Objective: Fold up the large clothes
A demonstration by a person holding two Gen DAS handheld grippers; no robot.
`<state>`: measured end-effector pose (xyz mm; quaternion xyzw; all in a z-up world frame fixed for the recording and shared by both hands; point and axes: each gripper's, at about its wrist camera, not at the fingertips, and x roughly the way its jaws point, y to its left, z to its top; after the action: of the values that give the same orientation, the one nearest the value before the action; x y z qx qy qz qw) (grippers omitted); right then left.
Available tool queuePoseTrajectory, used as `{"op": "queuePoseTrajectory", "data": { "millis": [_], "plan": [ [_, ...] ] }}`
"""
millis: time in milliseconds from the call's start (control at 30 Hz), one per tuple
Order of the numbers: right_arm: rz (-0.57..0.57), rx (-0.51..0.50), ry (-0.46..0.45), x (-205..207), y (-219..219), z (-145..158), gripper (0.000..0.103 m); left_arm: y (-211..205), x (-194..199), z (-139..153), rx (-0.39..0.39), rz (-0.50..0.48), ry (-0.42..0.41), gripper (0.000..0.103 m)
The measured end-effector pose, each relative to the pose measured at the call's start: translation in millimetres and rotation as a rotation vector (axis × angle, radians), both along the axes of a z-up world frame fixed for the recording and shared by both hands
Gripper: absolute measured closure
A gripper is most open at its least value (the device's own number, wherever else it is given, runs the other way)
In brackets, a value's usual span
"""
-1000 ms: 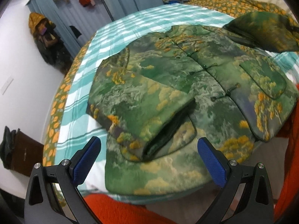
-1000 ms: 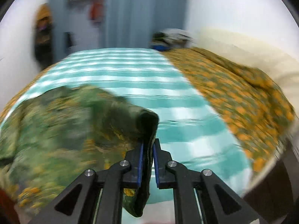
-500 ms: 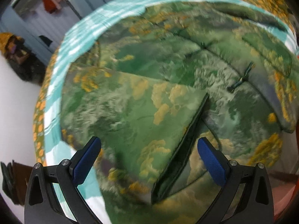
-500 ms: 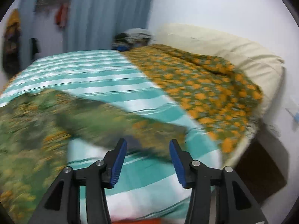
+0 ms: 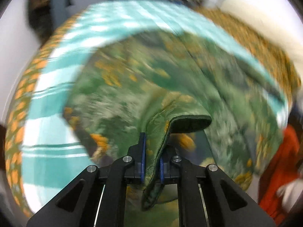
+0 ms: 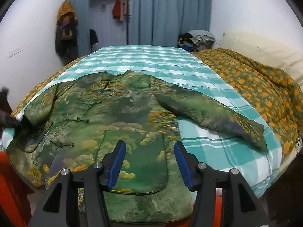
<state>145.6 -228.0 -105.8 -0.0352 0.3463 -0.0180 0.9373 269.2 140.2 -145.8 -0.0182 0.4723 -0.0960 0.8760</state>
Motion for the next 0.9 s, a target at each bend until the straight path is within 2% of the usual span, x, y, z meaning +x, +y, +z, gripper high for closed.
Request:
{"op": "queuePoseTrajectory", "data": {
  "millis": [100, 167, 267, 333, 400, 467, 533, 600, 700, 800, 900],
  "plan": [
    [-0.021, 0.003, -0.004, -1, -7, 3, 0.049, 65, -6, 26, -0.019, 0.172, -0.057, 0.089],
    [-0.043, 0.021, 0.005, 2, -14, 4, 0.049, 110, -11, 33, 0.008, 0.314, -0.074, 0.082],
    [-0.07, 0.042, 0.019, 4, -24, 1, 0.049, 170, -26, 33, 0.037, 0.528, -0.083, 0.068],
    [-0.087, 0.046, 0.023, 6, -31, 1, 0.049, 200, -41, 28, 0.039, 0.646, -0.08, 0.068],
    [-0.093, 0.046, 0.022, 5, -35, 3, 0.049, 218, -58, 20, -0.005, 0.718, -0.06, 0.068],
    [-0.101, 0.036, 0.026, 8, -41, 4, 0.049, 217, -67, 13, -0.031, 0.724, -0.038, 0.068],
    [-0.112, 0.036, 0.036, 11, -48, 3, 0.049, 200, -71, 6, -0.035, 0.681, -0.012, 0.064],
    [-0.124, 0.042, 0.052, 15, -54, 2, 0.049, 170, -74, -3, -0.04, 0.602, 0.006, 0.046],
    [-0.137, 0.059, 0.077, 20, -59, 0, 0.049, 125, -71, -12, -0.045, 0.474, 0.02, 0.028],
    [-0.133, 0.06, 0.075, 22, -57, 2, 0.049, 83, -63, -28, -0.049, 0.357, 0.055, 0.019],
    [-0.125, 0.07, 0.067, 20, -57, 3, 0.047, 50, -45, -55, -0.016, 0.279, 0.14, 0.019]
  ]
}}
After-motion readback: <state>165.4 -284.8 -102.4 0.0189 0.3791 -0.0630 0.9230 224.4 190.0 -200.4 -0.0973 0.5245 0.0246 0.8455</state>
